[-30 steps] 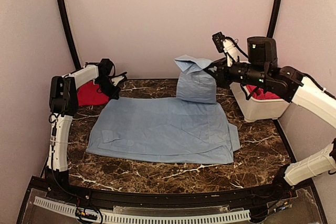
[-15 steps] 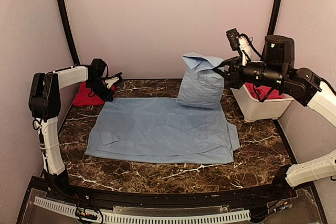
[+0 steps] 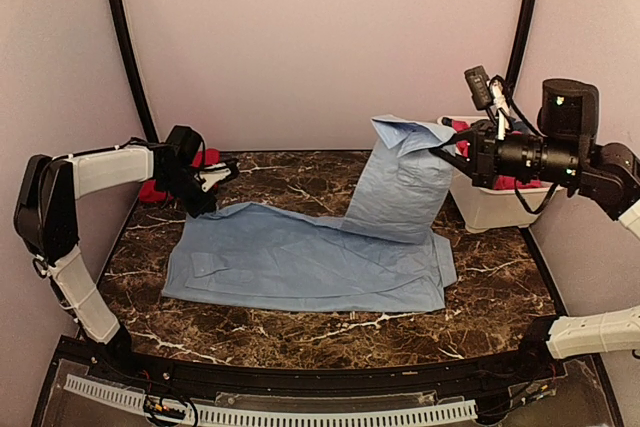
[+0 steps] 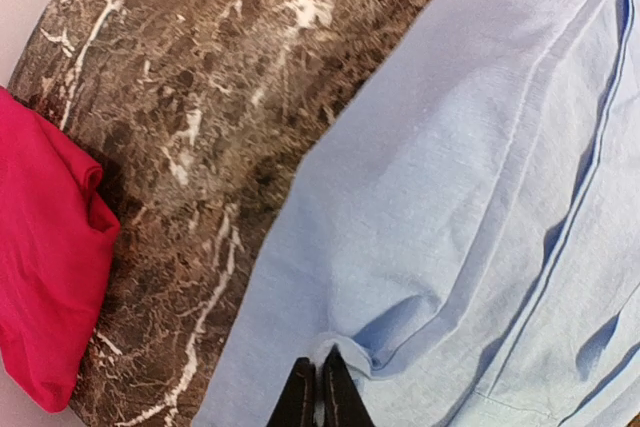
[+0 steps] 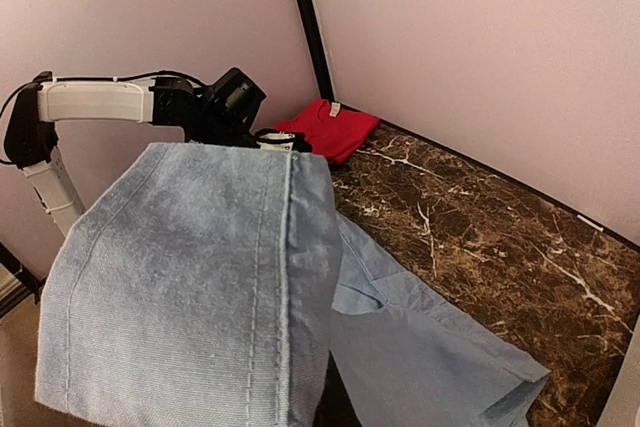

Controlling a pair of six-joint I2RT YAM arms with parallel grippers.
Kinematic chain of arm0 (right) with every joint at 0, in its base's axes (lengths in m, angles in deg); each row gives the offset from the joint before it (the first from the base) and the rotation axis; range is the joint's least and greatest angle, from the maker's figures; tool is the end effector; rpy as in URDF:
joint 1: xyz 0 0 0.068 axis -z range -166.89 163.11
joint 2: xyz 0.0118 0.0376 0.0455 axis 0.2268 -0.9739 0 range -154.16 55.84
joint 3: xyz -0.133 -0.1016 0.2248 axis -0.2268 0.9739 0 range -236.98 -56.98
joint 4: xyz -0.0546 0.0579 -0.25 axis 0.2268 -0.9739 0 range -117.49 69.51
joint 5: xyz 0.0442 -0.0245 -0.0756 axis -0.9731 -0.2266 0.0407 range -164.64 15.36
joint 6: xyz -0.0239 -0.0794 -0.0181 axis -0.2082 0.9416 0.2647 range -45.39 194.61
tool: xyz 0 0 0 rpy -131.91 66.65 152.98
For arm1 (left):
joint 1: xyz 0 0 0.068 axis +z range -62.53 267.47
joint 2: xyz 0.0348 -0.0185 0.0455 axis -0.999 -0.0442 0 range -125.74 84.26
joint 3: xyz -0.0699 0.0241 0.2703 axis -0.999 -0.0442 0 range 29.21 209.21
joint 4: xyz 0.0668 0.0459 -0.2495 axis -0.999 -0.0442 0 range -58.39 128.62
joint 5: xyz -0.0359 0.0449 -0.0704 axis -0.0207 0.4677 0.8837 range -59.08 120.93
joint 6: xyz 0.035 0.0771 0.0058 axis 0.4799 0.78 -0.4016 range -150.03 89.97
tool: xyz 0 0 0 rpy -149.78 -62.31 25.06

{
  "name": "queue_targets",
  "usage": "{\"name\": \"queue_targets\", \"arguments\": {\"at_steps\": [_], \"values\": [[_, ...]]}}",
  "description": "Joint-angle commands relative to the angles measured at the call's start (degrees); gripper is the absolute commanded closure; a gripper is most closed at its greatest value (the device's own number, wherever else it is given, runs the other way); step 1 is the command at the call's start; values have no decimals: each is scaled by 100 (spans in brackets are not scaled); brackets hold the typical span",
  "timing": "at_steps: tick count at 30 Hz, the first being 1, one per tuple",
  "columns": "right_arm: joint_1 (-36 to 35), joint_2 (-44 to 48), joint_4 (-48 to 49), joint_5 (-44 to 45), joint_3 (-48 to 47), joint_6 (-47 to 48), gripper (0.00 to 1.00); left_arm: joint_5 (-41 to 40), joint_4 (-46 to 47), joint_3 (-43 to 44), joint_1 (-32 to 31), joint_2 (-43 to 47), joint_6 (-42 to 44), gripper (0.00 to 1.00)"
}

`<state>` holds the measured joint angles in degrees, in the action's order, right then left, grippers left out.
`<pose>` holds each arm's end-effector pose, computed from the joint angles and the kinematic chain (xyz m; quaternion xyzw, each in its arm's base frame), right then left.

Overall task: Fold and stack the mixed laundry pile
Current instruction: Fold the 1/3-folded shirt at the center of the board.

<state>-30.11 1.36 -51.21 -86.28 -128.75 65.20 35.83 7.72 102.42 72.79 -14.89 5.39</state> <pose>0.1516 0.1632 0.4309 -0.2872 0.7289 0.3446 0.5172 0.3774 -0.1053 0.2039 0.4164 0.8623 0.0110 0.2878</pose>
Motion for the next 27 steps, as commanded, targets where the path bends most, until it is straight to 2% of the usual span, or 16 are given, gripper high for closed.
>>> {"name": "queue_targets", "arguments": {"at_steps": [1,6,8,9,11,12,15,21,24,27], "values": [[-86,228,-371,-233,119,-269,100,-364,50,-599,-161,329,223,96],[-153,414,-652,-341,396,-413,100,-1451,168,-825,-202,228,83,95],[-181,466,-708,-371,502,-465,100,-1894,248,-818,-196,245,-27,87],[-186,472,-724,-412,544,-481,100,-2036,293,-811,-194,277,-117,75],[-194,426,-776,-488,557,-462,100,-2325,306,-717,-143,435,-363,57],[-195,390,-799,-521,552,-441,100,-2235,185,-632,-120,564,-432,53],[-195,312,-848,-580,453,-369,100,-1749,4,-586,-103,1063,-579,51],[-195,183,-907,-703,35,-263,100,-319,120,-694,-89,1883,-848,45],[-200,34,-948,-730,-41,-168,100,-111,376,-746,-94,1901,-968,41],[-195,-122,-911,-883,-58,-114,100,-339,268,-636,-96,1366,-1084,42]]}}
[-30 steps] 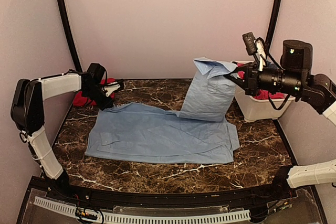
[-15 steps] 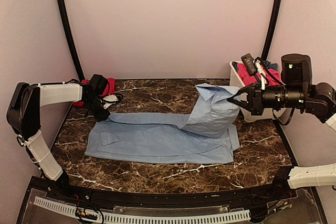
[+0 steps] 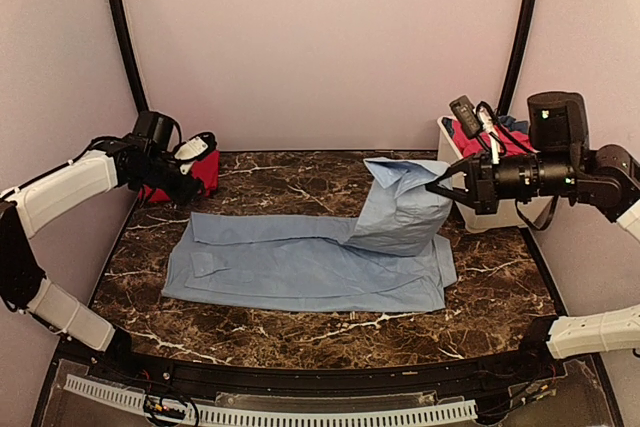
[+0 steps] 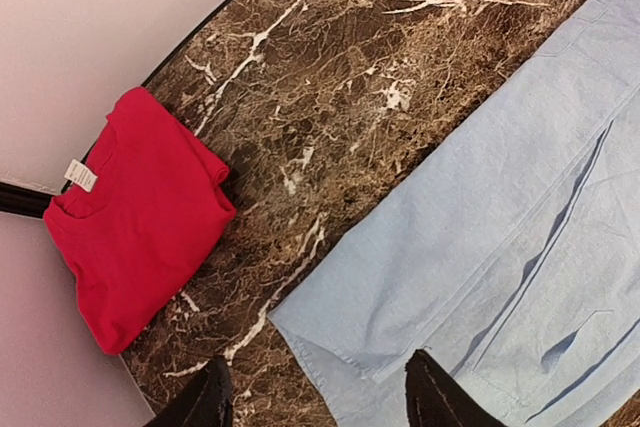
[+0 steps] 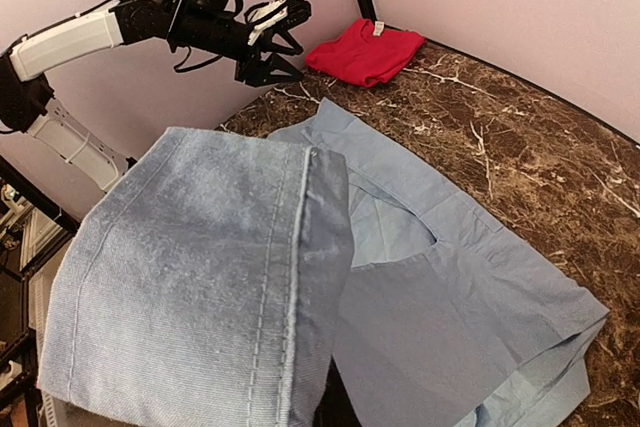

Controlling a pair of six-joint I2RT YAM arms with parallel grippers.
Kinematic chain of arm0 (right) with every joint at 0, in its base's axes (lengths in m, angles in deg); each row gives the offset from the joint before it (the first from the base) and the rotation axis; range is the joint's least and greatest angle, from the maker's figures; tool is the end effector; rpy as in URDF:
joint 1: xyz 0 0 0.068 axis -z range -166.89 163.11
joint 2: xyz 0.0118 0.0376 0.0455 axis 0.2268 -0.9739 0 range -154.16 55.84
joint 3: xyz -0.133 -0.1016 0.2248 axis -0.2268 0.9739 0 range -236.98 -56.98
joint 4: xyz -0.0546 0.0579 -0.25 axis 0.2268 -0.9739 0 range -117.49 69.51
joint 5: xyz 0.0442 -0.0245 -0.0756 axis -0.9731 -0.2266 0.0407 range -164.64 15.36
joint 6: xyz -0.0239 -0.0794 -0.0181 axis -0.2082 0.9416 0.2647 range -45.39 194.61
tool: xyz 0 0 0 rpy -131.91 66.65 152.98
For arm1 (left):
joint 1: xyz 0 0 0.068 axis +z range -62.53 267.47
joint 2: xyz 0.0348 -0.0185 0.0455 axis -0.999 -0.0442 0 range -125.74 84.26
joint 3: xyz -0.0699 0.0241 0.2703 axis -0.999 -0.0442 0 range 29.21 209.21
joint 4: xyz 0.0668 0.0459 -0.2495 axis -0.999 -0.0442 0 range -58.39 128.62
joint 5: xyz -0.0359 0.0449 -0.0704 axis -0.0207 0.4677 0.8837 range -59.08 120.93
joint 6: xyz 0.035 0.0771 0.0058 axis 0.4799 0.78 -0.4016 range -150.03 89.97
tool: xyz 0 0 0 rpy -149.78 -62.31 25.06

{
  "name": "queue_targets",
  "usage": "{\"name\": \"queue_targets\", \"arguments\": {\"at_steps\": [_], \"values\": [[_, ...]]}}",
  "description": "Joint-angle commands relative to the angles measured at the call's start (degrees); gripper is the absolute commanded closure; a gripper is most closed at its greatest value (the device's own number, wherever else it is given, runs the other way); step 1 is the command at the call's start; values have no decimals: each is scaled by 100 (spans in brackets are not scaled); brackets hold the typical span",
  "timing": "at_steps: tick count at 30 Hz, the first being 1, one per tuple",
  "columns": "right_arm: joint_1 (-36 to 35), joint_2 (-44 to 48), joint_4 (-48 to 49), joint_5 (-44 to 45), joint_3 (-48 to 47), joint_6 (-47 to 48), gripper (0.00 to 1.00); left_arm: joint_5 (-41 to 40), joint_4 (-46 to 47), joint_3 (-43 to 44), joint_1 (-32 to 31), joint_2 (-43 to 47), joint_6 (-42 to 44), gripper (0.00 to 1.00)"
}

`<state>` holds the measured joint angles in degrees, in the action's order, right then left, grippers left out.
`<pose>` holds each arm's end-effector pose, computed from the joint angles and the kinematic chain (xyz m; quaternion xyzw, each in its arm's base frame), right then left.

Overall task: Fold and stack the mixed laundry pile
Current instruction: Fold the 1/3-folded shirt at the center of the board.

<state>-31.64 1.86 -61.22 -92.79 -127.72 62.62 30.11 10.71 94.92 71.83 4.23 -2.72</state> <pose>0.1333 0.1650 0.4028 -0.3160 0.7702 0.3720 0.4105 0.3240 -0.0895 0.2785 0.3320 0.8519 0.0476 0.4021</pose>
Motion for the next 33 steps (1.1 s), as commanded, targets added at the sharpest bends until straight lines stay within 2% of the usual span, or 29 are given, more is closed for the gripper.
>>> {"name": "queue_targets", "arguments": {"at_steps": [1,6,13,16,18,19,21,25,26,29,33], "values": [[-42,-213,94,-236,-200,164,100,193,-119,215,0,-693,-307,44],[-43,-417,-37,-141,-551,335,100,150,-520,512,-1,-1742,-567,52],[-95,-883,157,-851,-418,338,100,145,-557,422,-1,-2367,-471,54],[-183,-1104,292,-949,-430,364,100,352,-621,516,-7,-2363,-626,53],[-208,-1279,346,-998,-449,400,100,651,-412,465,-43,-1950,-760,52],[-214,-1370,386,-1030,-457,421,100,973,-279,405,-112,-1470,-773,50],[-220,-1567,501,-1141,-451,455,100,1506,238,109,-295,-550,-777,38],[-227,-1894,746,-1413,-427,433,100,2332,2083,-871,-706,1368,-1201,29],[-227,-1935,807,-1439,-431,412,100,2433,2239,-1105,-784,1605,-1289,28],[-227,-2046,915,-1511,-467,354,100,2233,2327,-1232,-1491,2329,-1299,21],[-239,-2176,1025,-1650,-485,317,100,1572,1793,-724,-2558,2323,-1013,5]]}}
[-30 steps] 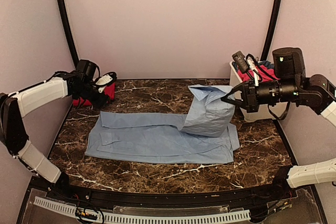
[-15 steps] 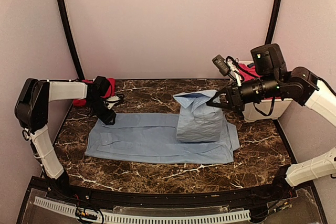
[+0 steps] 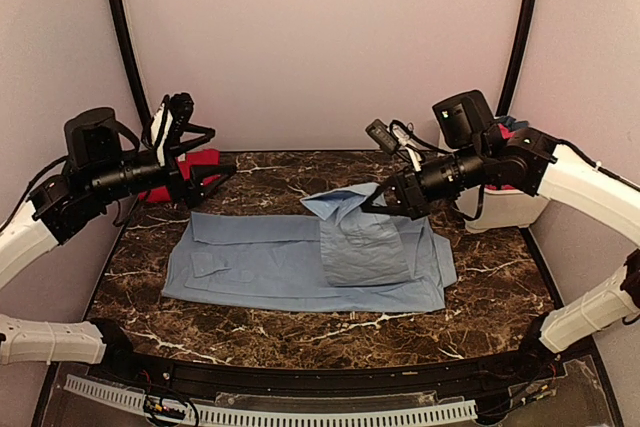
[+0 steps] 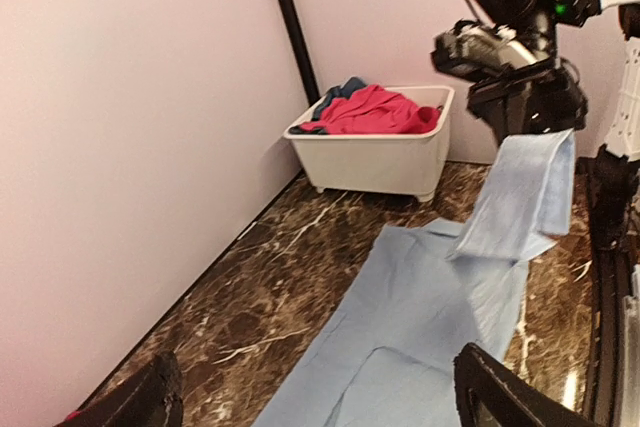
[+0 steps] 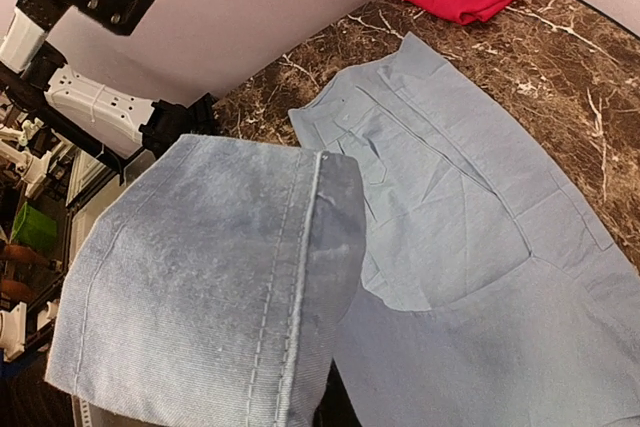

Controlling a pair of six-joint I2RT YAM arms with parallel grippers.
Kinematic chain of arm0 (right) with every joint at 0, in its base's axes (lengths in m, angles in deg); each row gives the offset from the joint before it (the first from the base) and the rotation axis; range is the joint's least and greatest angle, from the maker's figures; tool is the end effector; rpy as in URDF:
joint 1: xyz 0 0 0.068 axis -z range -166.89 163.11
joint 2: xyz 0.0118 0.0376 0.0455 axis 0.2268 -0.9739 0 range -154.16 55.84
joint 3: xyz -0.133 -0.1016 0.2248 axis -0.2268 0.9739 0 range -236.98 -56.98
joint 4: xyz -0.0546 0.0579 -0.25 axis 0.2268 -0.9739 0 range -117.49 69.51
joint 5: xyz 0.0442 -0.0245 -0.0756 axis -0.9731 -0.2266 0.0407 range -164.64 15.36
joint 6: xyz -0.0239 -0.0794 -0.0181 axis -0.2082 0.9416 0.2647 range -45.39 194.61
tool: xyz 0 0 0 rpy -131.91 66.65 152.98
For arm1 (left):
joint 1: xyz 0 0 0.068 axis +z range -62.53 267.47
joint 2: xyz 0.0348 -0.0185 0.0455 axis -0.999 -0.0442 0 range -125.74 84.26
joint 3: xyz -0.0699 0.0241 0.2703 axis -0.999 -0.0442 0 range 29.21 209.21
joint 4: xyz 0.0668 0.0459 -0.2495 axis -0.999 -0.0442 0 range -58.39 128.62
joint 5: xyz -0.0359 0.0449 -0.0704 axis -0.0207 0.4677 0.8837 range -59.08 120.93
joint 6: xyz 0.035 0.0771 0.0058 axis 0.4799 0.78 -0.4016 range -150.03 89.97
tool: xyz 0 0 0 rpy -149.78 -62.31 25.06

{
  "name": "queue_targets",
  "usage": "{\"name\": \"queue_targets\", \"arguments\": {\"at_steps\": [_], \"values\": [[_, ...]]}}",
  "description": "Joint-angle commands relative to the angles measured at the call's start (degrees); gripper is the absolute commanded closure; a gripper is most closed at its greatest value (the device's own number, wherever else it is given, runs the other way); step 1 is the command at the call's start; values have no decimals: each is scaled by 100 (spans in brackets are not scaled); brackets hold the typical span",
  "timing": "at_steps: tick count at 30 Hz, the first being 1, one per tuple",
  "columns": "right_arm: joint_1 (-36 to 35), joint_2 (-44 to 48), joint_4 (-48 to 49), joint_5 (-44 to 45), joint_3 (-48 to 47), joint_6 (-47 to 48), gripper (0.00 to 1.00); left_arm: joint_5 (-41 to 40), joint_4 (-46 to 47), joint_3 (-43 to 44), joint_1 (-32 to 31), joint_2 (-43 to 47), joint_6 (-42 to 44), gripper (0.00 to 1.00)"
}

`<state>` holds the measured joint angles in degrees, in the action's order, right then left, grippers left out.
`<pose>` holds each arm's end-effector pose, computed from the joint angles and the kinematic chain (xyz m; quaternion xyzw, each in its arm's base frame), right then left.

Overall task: Fold and stack the mixed laundry pile
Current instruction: Fold the 1/3-folded shirt at the center of the board.

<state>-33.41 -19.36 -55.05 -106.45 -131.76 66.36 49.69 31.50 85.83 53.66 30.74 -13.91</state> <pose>0.1844 0.2517 0.3557 -0.3992 0.7643 0.4202 0.2826 0.1904 -0.1563 0.3950 0.4053 0.6074 -0.2213 0.6464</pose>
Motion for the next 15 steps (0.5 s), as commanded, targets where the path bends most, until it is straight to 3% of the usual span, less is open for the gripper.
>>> {"name": "queue_targets", "arguments": {"at_steps": [1,7,15], "values": [[-60,-89,419,-297,-85,-62,100,-520,-376,289,-1135,-443,281,4],[-98,-215,469,-326,-148,-64,100,-1726,-744,1119,-2633,-1301,883,2],[-137,-330,482,-321,-203,-45,100,-2330,-672,1710,-3370,-2140,1236,5]]}}
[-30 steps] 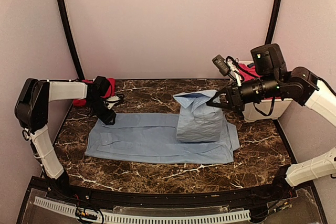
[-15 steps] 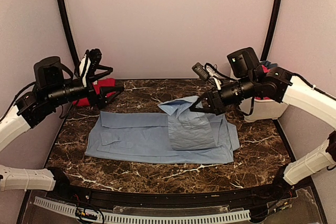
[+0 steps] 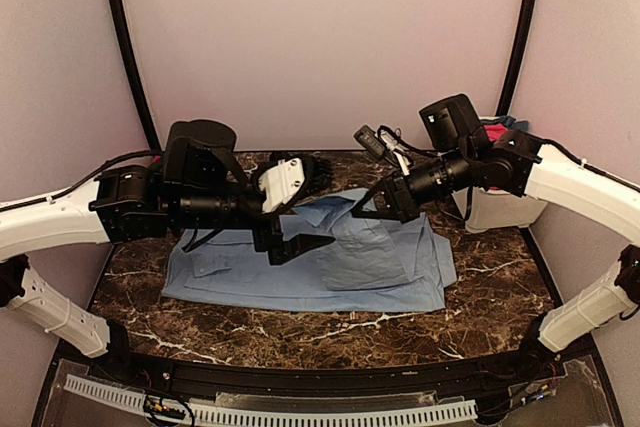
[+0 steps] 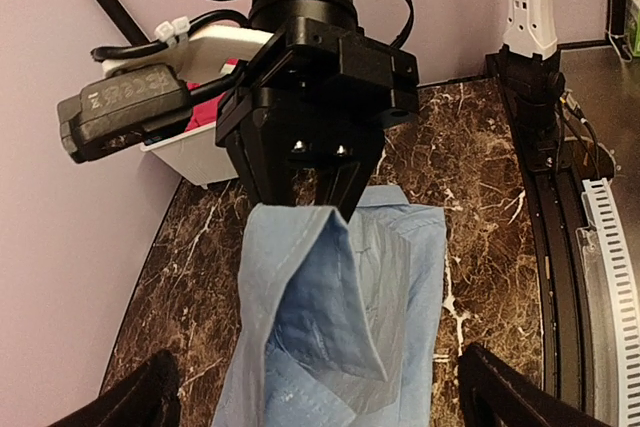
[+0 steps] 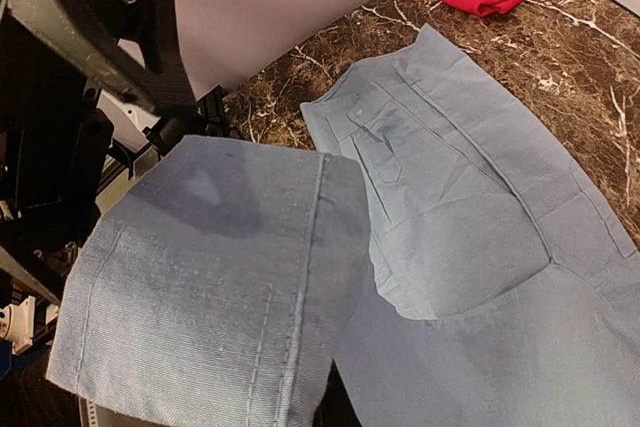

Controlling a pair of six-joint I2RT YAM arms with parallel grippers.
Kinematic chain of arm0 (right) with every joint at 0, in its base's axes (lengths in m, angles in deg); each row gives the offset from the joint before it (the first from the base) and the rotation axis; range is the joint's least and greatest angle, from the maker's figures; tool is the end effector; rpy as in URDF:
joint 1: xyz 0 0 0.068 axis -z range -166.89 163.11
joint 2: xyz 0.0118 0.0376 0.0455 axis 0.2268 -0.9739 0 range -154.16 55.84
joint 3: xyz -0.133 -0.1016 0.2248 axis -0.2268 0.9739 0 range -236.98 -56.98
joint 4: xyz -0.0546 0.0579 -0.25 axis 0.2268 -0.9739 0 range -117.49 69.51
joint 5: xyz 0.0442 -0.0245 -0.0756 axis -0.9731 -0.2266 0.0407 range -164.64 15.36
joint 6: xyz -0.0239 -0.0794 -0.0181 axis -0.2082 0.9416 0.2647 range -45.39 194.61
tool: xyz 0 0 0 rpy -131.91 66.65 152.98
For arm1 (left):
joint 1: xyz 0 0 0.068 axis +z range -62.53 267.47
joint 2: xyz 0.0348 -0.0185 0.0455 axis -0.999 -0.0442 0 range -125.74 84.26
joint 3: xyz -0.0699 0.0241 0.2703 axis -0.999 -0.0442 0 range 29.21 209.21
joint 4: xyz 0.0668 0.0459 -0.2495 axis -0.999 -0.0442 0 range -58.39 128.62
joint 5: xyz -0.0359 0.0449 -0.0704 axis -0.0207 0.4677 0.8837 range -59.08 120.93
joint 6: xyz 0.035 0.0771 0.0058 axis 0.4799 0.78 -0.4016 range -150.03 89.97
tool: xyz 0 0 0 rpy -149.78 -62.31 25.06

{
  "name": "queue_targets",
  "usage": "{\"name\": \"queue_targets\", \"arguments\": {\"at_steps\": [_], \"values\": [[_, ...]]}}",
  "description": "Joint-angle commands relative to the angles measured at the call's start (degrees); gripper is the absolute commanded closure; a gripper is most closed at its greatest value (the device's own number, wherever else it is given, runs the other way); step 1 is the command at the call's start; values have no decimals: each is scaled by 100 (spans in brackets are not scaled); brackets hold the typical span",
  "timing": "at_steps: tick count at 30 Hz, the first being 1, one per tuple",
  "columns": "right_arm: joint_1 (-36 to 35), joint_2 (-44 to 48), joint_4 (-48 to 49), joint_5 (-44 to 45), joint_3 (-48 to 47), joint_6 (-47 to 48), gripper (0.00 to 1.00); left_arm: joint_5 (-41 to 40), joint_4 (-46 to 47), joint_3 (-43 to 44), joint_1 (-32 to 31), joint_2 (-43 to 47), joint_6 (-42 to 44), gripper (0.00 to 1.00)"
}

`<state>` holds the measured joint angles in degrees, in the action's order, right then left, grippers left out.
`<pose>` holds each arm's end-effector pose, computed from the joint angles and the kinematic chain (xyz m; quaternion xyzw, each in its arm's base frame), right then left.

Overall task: Fold and stack the mixed laundry pile
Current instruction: Fold the 1/3-folded shirt at the center of the board.

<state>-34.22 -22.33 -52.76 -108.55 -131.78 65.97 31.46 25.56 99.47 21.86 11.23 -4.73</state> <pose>0.1888 0.2663 0.3457 -0.4076 0.7587 0.4341 0.2641 0.1367 -0.3028 0.3809 0.5705 0.5576 -0.2113 0.5648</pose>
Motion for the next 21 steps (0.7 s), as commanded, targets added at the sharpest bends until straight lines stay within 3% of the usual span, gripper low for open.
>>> {"name": "queue_targets", "arguments": {"at_steps": [1,8,10,13,14,19,21], "values": [[-57,-44,261,-120,-205,-6,100,-548,-98,382,-238,-322,349,7],[-107,-44,263,-160,-210,12,100,-872,-78,636,-295,-567,352,41],[-122,-24,263,-160,-193,12,100,-1005,-52,669,-295,-556,398,58],[-131,-11,240,-147,-191,12,100,-1083,-171,718,-310,-476,504,95],[-128,0,230,-159,-200,12,97,-1061,-206,718,-311,-431,525,97],[28,318,174,-310,-275,20,45,-577,-928,683,-462,41,705,100],[183,539,274,-543,-256,-7,30,-333,-1184,660,-526,232,651,100]]}}
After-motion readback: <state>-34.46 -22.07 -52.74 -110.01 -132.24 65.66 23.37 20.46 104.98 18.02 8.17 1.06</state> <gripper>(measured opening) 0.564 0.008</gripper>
